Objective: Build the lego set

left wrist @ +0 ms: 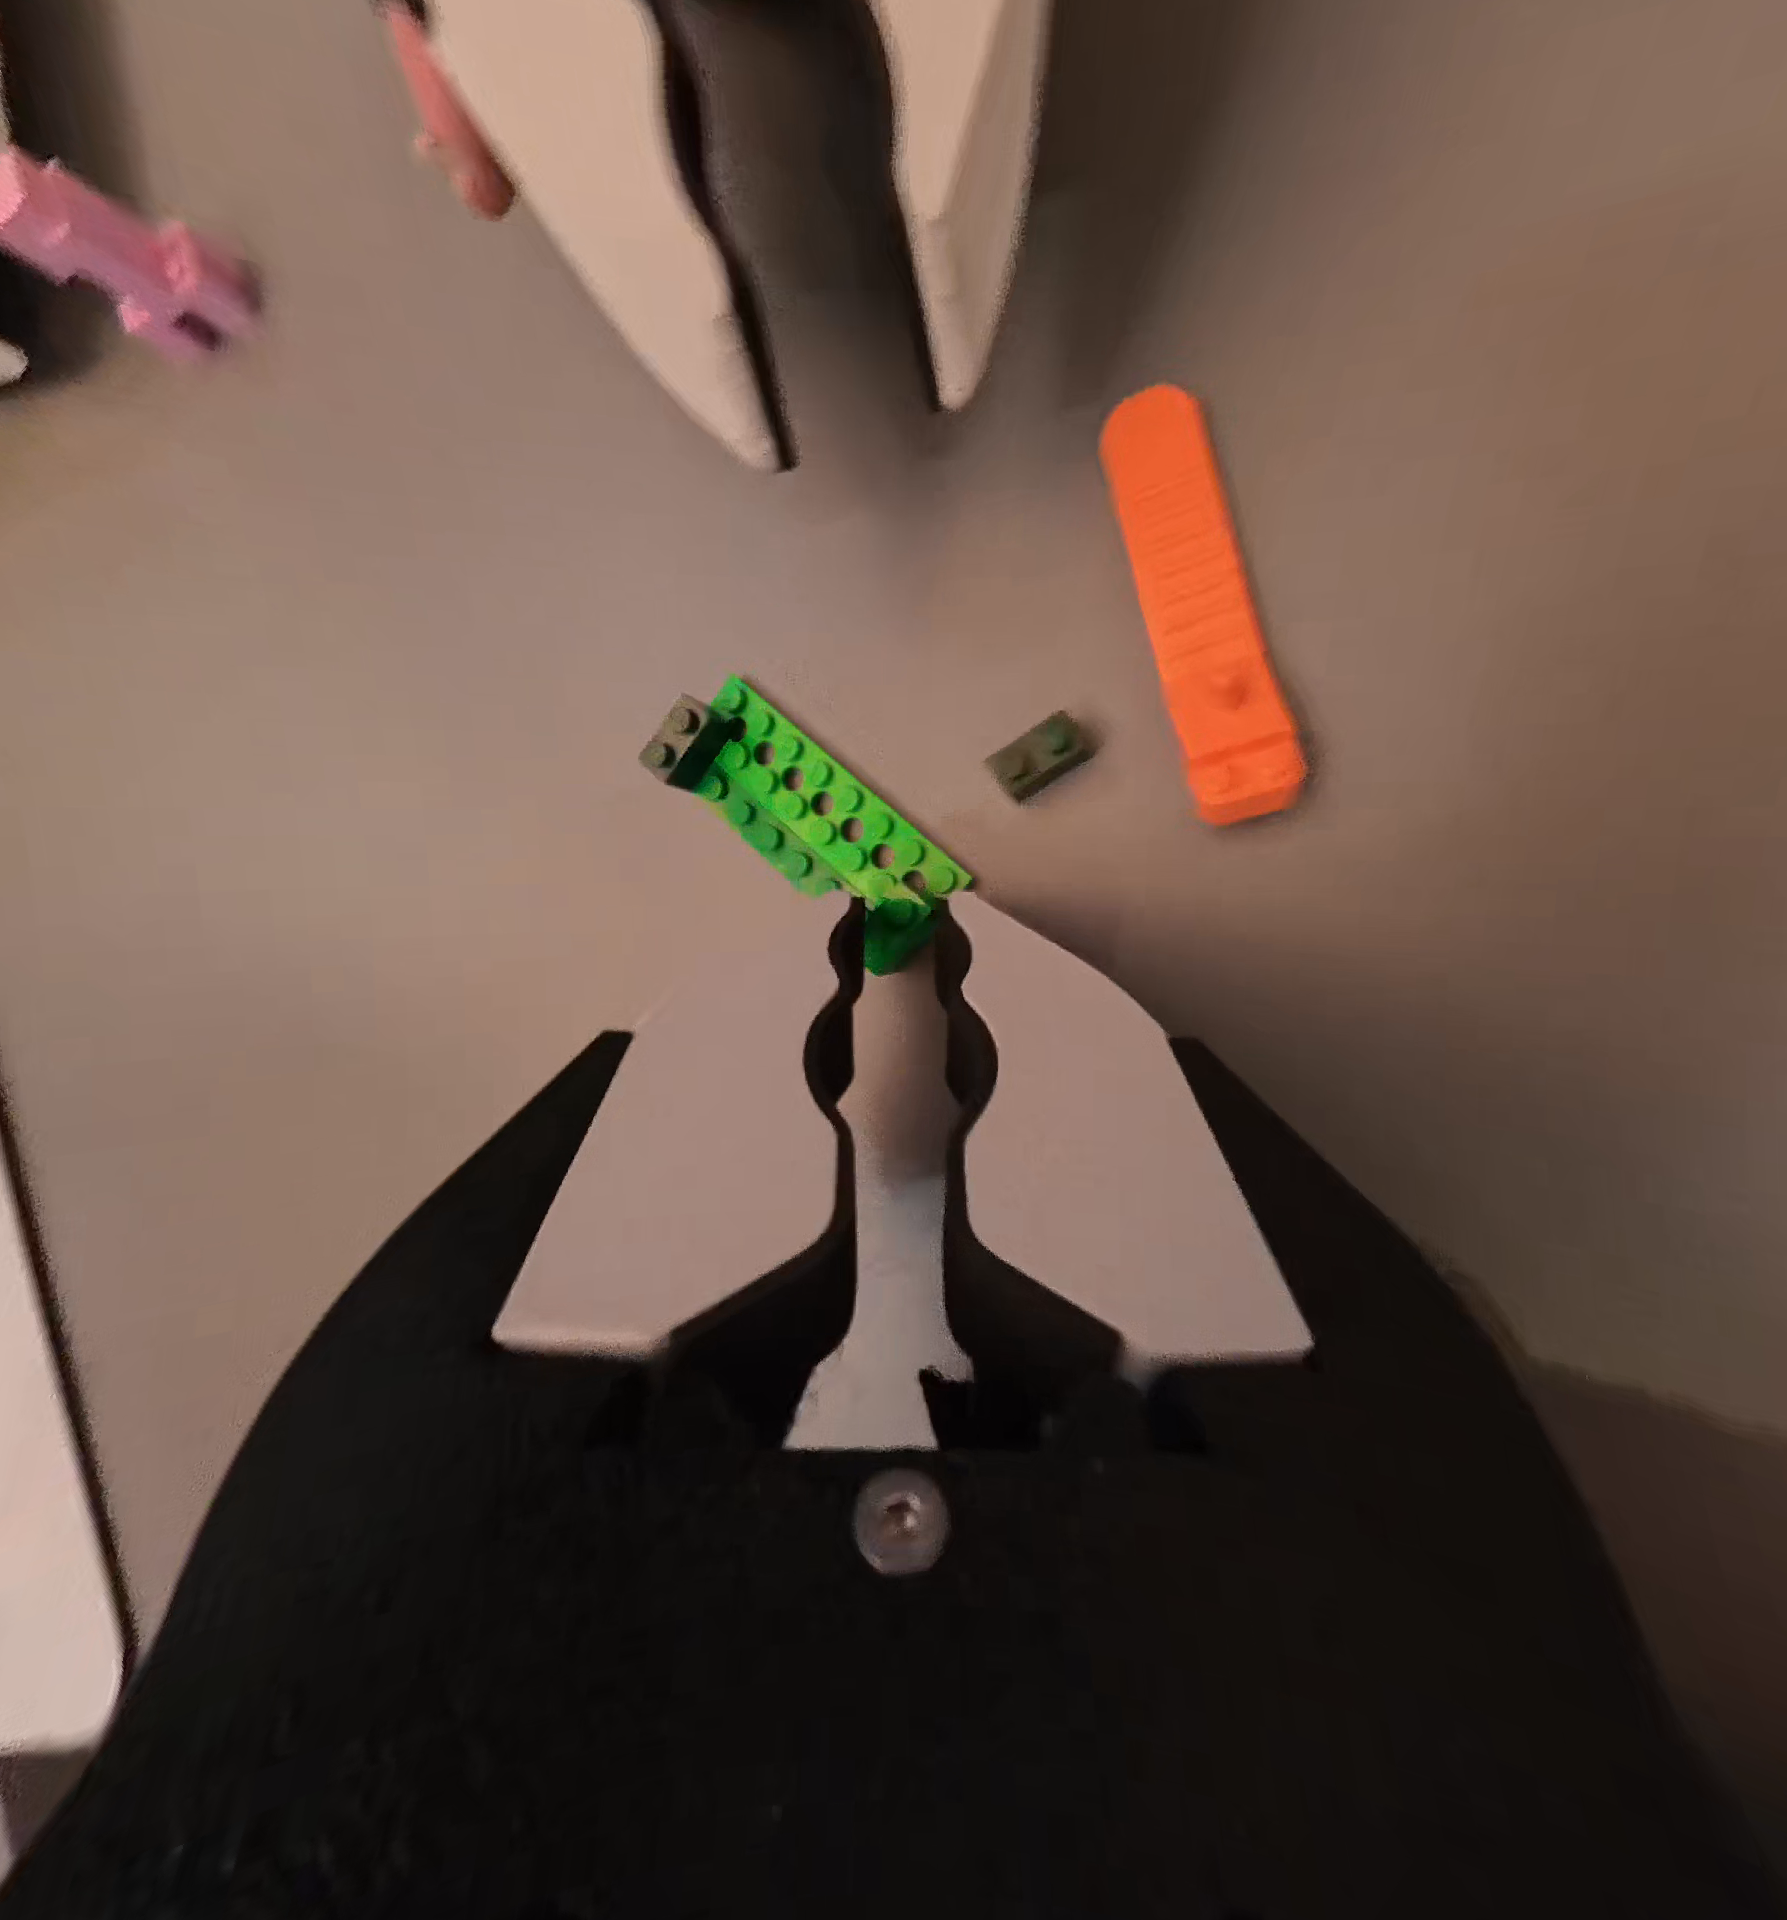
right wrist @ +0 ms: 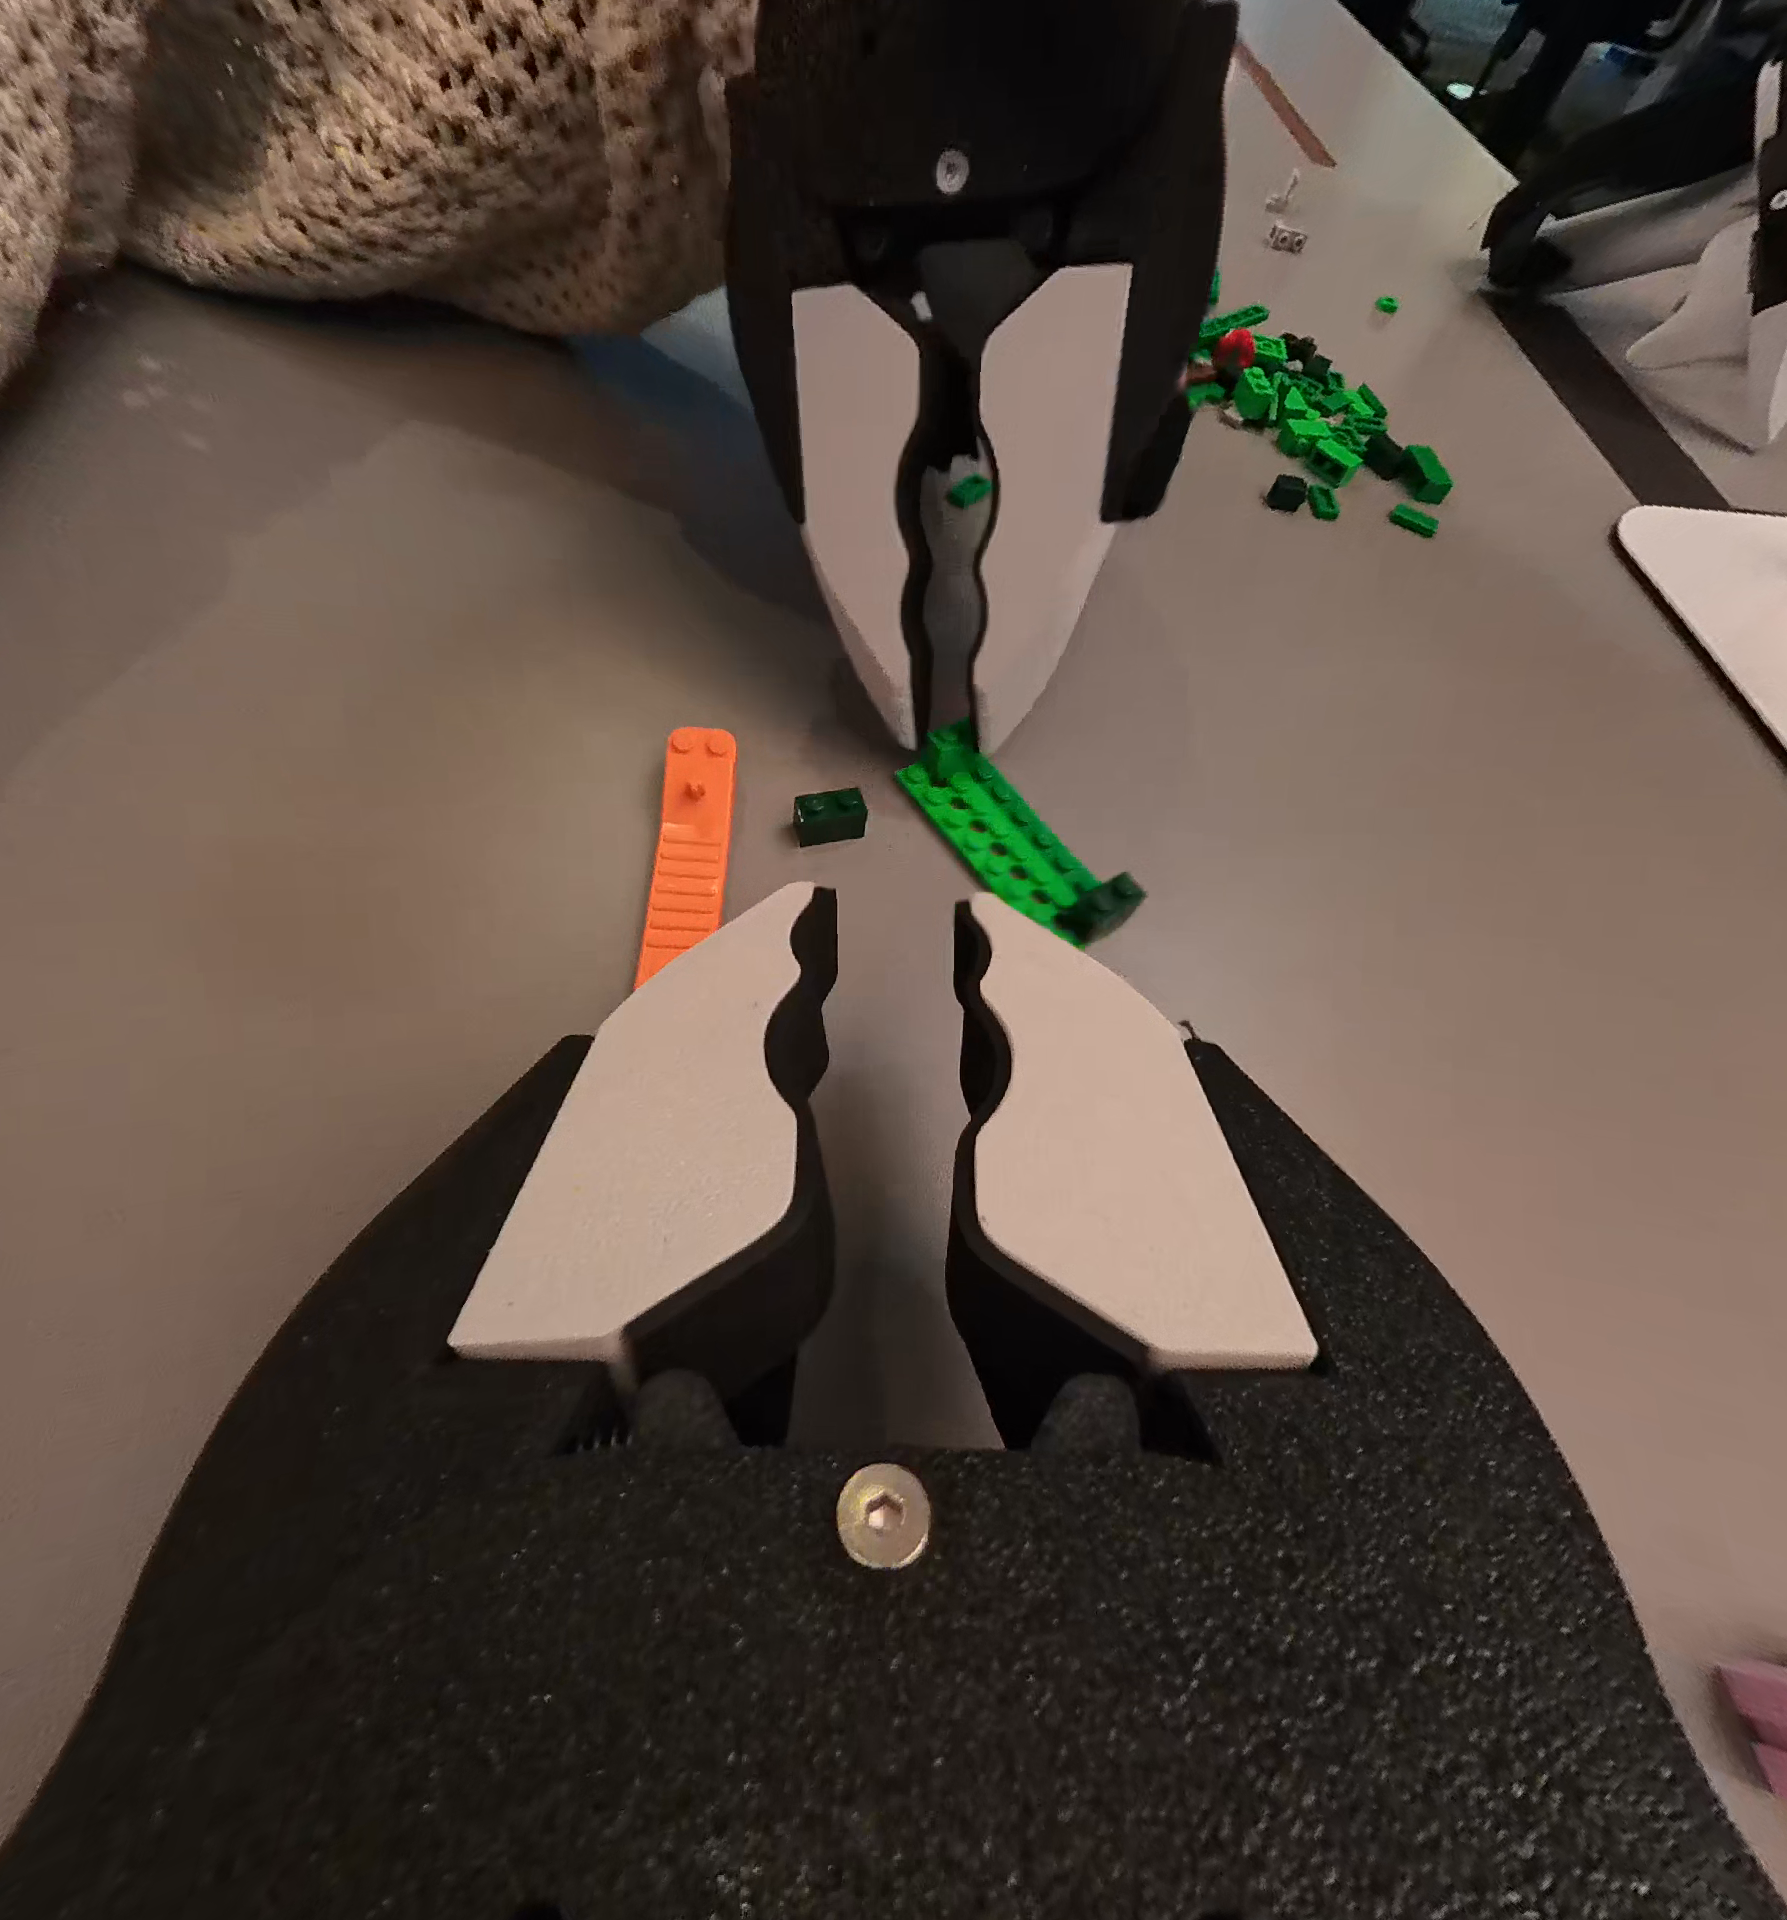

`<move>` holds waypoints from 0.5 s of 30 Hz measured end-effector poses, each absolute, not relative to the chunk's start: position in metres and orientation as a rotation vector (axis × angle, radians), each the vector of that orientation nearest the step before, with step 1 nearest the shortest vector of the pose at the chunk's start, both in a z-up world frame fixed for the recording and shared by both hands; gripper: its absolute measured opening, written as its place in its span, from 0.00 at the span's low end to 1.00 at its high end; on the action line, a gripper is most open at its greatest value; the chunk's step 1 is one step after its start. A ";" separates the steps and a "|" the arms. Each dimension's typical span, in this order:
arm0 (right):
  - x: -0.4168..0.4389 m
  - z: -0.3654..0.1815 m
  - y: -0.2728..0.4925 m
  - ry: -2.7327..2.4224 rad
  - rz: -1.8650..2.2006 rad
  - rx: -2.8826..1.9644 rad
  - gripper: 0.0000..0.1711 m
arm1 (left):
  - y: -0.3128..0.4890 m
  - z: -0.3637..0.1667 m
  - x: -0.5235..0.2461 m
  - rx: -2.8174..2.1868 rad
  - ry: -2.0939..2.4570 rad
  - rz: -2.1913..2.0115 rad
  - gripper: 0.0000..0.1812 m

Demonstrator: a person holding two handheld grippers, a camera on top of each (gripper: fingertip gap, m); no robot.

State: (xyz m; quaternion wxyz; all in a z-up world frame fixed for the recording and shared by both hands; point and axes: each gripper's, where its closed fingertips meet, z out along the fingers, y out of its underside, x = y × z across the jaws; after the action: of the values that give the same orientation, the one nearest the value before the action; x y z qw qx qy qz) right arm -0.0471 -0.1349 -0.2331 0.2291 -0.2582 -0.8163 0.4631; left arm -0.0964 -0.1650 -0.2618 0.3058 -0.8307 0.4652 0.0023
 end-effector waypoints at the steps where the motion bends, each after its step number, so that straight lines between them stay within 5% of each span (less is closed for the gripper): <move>1: -0.048 -0.235 -0.135 -2.254 1.265 -0.716 0.12 | -0.162 -0.262 -0.102 -2.238 1.178 0.057 0.07; 8: -0.050 -0.236 -0.134 -2.254 1.242 -0.731 0.12 | -0.147 -0.262 -0.114 -2.437 0.841 0.226 0.07; 12: -0.053 -0.236 -0.132 -2.224 1.213 -0.753 0.11 | -0.149 -0.259 -0.119 -2.425 0.859 0.289 0.29; 15: -0.055 -0.239 -0.140 -2.235 1.213 -0.844 0.11 | -0.155 -0.260 -0.119 -2.401 0.874 0.239 0.30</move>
State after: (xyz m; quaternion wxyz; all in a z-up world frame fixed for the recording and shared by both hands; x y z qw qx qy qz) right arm -0.0546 -0.1403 -0.2388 0.2292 -0.3066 -0.8120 0.4407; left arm -0.1190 -0.1548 -0.2600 0.2839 -0.8971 0.3265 0.0892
